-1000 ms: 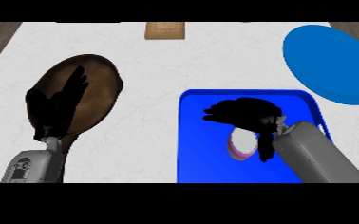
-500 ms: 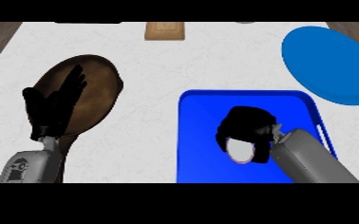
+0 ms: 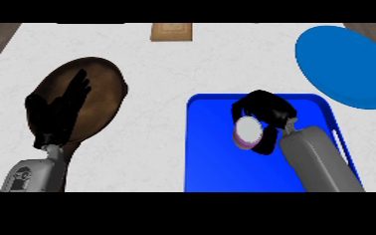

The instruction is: Pick the can from the tray and place it in the plate

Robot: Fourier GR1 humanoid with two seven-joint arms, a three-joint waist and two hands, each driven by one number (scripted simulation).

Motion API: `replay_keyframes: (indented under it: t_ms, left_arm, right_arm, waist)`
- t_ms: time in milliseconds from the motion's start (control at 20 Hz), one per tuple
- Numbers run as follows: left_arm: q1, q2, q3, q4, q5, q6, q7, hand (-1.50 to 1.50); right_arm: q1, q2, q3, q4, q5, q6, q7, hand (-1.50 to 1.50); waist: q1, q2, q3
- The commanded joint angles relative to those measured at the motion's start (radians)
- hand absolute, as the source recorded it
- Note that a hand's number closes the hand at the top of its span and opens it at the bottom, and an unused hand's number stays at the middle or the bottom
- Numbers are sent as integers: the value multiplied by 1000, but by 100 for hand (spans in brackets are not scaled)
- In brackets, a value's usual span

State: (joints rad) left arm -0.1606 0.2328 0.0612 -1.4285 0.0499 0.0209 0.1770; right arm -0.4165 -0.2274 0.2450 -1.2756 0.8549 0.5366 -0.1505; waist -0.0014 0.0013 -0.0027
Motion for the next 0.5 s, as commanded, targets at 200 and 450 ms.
replay_keyframes:
  t_ms: [200, 450]
  left_arm:
    - [-1, -1, 11, 47, 2, -14, -35, 0]
    - [59, 13, 19, 6, 15, -33, -41, 0]
  right_arm:
    - [-127, 101, -164, -19, 98, -318, 271, 150]
    - [-110, 55, -247, -173, 160, -540, 290, 150]
  waist:
    - [2, 0, 2]
    - [-5, -8, 2]
